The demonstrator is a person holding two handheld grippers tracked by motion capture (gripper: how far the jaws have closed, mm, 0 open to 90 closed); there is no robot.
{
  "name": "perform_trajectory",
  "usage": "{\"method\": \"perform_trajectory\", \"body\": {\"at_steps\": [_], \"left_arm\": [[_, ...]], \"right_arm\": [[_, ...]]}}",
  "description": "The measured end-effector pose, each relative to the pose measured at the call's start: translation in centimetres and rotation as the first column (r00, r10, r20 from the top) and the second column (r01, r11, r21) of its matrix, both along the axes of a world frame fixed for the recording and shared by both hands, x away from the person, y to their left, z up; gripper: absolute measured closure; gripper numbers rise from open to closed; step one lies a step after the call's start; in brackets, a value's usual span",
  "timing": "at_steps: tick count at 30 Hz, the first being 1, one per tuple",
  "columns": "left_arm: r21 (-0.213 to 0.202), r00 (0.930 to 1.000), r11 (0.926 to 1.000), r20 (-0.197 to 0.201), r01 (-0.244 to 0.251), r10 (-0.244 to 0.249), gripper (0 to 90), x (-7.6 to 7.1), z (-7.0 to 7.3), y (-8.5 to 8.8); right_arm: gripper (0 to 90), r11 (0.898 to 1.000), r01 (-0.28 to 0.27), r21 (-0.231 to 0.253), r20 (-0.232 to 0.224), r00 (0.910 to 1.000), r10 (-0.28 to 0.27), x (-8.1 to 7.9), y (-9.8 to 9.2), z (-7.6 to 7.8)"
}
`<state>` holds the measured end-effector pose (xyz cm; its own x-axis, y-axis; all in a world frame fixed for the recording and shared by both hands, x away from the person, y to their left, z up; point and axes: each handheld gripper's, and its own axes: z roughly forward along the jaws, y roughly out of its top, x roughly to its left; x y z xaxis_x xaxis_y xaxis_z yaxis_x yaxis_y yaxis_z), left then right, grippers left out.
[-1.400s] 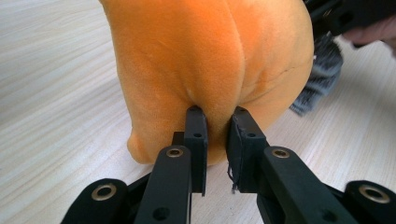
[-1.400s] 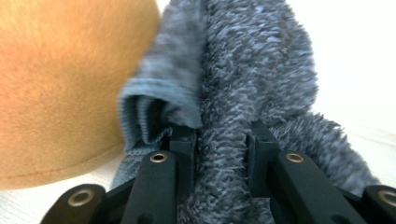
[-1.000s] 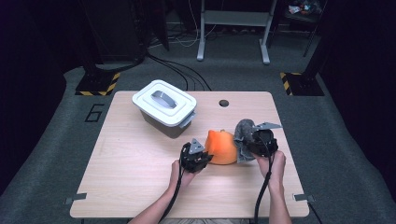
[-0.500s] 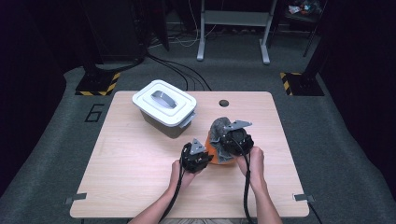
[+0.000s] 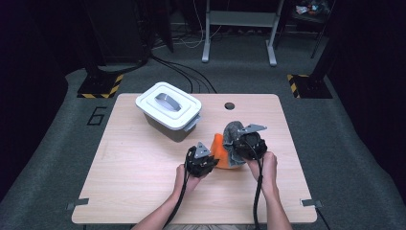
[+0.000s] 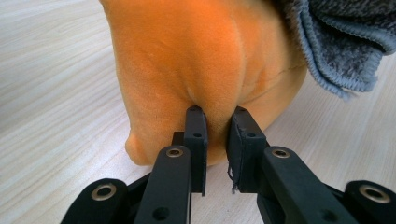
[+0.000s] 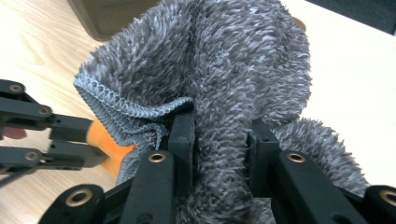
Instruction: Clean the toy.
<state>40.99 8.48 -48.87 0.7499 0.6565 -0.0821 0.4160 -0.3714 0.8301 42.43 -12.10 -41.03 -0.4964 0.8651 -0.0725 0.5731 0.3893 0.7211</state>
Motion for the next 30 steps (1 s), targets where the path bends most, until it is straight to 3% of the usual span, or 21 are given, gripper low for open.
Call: {"method": "perform_trajectory", "body": {"at_steps": [11, 19, 27, 30], "left_arm": [[-0.004, 1.0000, 1.0000, -0.008, 0.004, -0.004, 78.8, 0.2, -0.1, 0.1], [-0.002, 1.0000, 1.0000, -0.009, 0.002, -0.002, 78.9, 0.2, -0.1, 0.0], [-0.001, 1.0000, 1.0000, -0.007, -0.001, 0.001, 78.8, 0.2, -0.2, 0.2], [-0.002, 0.9999, 1.0000, -0.011, -0.006, 0.006, 78.9, 0.2, -0.2, 0.2]], "right_arm": [[68.3, 0.995, 0.083, 0.056, -0.051, 0.9955, -0.080, 0.5, -3.6, -1.9], [68.3, 0.988, 0.146, 0.057, -0.126, 0.9825, -0.138, 1.3, -5.7, -4.6], [68.3, 0.984, 0.180, 0.020, -0.233, 0.9575, -0.170, 2.1, -6.3, -7.6], [68.4, 0.983, 0.180, 0.030, -0.222, 0.9604, -0.169, 2.0, -6.6, -7.6]]}}
